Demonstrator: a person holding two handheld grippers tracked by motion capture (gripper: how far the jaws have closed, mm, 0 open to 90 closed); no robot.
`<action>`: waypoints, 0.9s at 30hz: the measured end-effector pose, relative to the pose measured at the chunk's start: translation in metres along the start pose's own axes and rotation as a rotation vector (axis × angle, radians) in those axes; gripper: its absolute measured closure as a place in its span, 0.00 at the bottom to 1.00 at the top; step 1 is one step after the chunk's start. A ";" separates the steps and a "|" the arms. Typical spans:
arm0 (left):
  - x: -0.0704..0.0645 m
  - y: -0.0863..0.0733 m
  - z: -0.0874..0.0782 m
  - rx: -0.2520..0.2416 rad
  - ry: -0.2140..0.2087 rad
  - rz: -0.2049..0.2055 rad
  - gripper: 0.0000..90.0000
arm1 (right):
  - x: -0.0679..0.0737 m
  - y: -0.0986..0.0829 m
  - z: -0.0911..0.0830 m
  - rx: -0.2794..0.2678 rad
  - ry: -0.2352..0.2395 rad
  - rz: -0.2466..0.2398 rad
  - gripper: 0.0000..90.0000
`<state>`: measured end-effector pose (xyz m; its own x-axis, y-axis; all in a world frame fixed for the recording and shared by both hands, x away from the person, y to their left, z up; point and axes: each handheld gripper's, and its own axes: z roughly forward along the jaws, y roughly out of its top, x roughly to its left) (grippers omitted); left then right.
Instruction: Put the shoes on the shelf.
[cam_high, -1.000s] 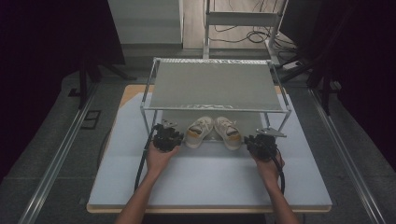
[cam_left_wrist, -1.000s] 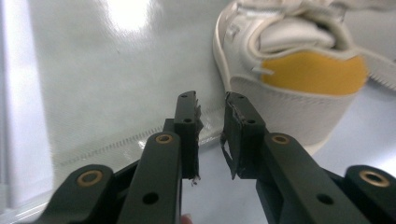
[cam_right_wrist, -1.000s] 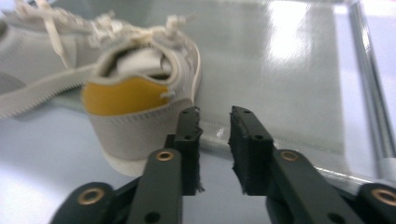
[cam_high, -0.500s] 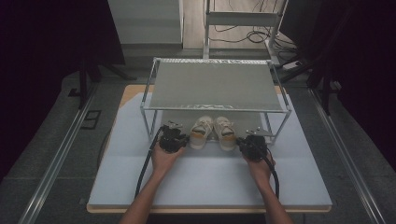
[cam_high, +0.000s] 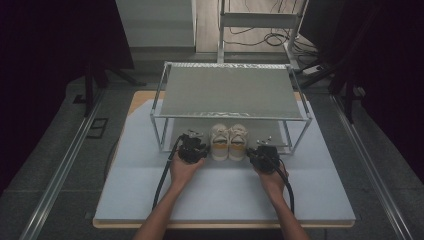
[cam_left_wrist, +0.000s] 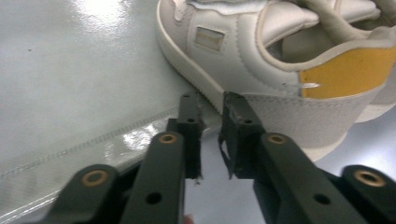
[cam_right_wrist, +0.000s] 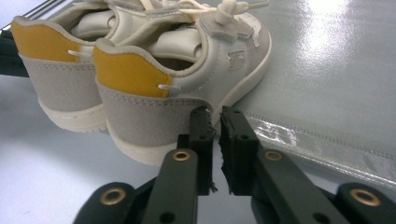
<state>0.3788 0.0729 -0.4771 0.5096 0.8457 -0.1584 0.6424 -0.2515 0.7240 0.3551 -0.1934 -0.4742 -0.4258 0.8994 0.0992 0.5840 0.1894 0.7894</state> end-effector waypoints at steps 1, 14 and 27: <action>0.001 -0.001 -0.002 -0.008 -0.009 -0.003 0.84 | -0.001 0.000 -0.001 -0.001 0.003 0.002 0.91; -0.018 -0.018 -0.037 -0.054 -0.101 0.011 0.98 | 0.018 -0.016 -0.024 -0.046 0.093 -0.058 0.98; -0.033 -0.009 -0.020 -0.029 -0.102 0.052 0.97 | 0.029 -0.010 -0.010 -0.037 0.108 -0.076 0.98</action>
<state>0.3446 0.0564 -0.4645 0.5980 0.7795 -0.1865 0.5977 -0.2787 0.7517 0.3300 -0.1735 -0.4727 -0.5412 0.8347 0.1014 0.5218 0.2388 0.8189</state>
